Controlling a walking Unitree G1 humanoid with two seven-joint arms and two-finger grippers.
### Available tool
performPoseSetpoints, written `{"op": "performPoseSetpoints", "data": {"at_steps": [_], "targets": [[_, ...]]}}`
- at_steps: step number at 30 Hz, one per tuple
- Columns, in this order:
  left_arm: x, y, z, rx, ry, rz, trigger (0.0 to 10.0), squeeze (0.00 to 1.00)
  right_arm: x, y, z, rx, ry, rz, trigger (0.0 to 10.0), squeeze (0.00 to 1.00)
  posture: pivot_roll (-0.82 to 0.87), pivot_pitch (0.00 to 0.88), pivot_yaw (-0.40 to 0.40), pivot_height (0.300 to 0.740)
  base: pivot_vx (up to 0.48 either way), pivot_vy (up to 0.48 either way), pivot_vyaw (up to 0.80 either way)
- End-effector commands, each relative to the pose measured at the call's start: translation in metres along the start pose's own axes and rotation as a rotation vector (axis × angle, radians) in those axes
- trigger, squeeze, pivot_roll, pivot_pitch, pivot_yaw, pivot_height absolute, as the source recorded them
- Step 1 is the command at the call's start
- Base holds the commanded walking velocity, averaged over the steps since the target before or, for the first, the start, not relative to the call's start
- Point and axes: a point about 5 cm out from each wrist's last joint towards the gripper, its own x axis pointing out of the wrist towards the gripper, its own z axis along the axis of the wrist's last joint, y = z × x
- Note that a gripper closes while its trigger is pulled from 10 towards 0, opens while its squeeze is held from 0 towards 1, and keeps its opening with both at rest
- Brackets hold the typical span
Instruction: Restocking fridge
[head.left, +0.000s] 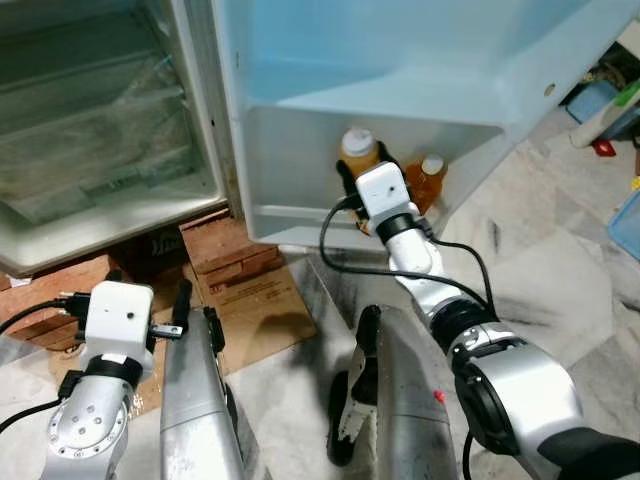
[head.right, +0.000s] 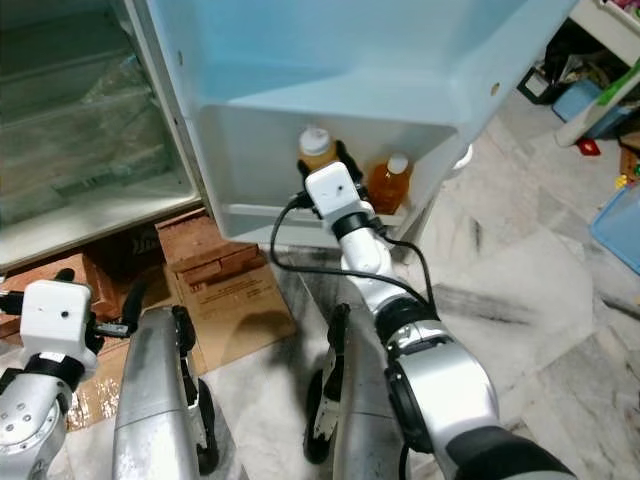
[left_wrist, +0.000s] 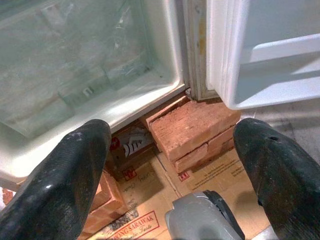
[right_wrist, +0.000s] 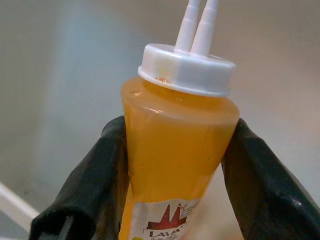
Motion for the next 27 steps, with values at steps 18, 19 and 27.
{"op": "performPoseSetpoints", "data": {"at_steps": [18, 19, 27], "targets": [[-0.004, 0.002, 0.0, 0.042, 0.008, 0.008, 10.0, 0.0, -0.024, 0.038, -0.031, 0.018, 0.217, 0.065, 10.0, 0.0, 0.35, 0.263, -0.108, 0.502, 0.0, 0.0, 0.0], [-0.004, 0.002, 0.001, 0.043, 0.007, 0.008, 10.0, 0.0, -0.025, 0.039, -0.033, 0.021, 0.23, 0.065, 10.0, 0.0, 0.35, 0.266, -0.106, 0.502, 0.0, 0.0, 0.0], [-0.003, 0.004, 0.001, 0.049, 0.009, 0.0, 10.0, 0.0, -0.043, 0.038, -0.055, 0.097, 0.371, 0.034, 10.0, 0.0, 0.33, 0.281, -0.084, 0.502, 0.0, 0.0, 0.0]]}}
